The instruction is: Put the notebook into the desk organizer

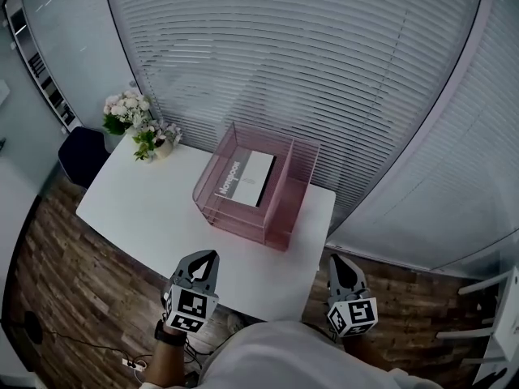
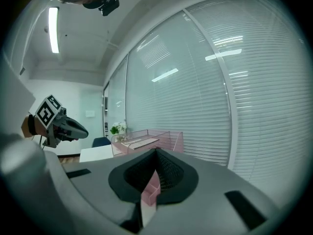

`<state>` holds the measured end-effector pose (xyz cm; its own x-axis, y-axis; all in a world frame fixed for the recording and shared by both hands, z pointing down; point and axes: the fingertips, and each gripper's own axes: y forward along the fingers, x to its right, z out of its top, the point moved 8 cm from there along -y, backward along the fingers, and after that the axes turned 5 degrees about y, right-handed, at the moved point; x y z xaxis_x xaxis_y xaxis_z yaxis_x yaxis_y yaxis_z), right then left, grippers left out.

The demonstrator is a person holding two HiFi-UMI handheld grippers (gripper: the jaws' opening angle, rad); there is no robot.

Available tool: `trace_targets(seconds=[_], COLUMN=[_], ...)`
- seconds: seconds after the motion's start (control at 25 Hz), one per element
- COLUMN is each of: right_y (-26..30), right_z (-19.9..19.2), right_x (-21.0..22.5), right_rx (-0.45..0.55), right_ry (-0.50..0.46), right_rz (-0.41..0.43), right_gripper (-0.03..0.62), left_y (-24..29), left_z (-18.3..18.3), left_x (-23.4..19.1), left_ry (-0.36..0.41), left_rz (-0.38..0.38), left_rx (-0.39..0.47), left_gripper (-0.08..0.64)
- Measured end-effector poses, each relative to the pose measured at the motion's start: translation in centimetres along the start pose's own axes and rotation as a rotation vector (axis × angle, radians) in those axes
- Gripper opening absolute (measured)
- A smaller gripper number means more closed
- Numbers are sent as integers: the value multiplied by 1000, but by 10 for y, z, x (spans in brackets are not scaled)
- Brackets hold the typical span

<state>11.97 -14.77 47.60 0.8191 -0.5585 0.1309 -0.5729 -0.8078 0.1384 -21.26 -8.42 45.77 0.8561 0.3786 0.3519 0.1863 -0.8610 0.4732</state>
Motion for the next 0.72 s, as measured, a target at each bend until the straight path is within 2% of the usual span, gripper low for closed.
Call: trace_targets(seconds=[0.4, 0.72], right_y=[1, 1], right_z=[1, 0], right_x=[-17, -23], right_rx=[0, 1], right_ry=[-15, -20], right_rz=[35, 48], right_gripper=[12, 12], left_y=[-15, -21], left_z=[-7, -11], left_x=[7, 6], left_ry=[-90, -115], left_rz=[13, 12], left_rx=[62, 71], left_gripper=[8, 9])
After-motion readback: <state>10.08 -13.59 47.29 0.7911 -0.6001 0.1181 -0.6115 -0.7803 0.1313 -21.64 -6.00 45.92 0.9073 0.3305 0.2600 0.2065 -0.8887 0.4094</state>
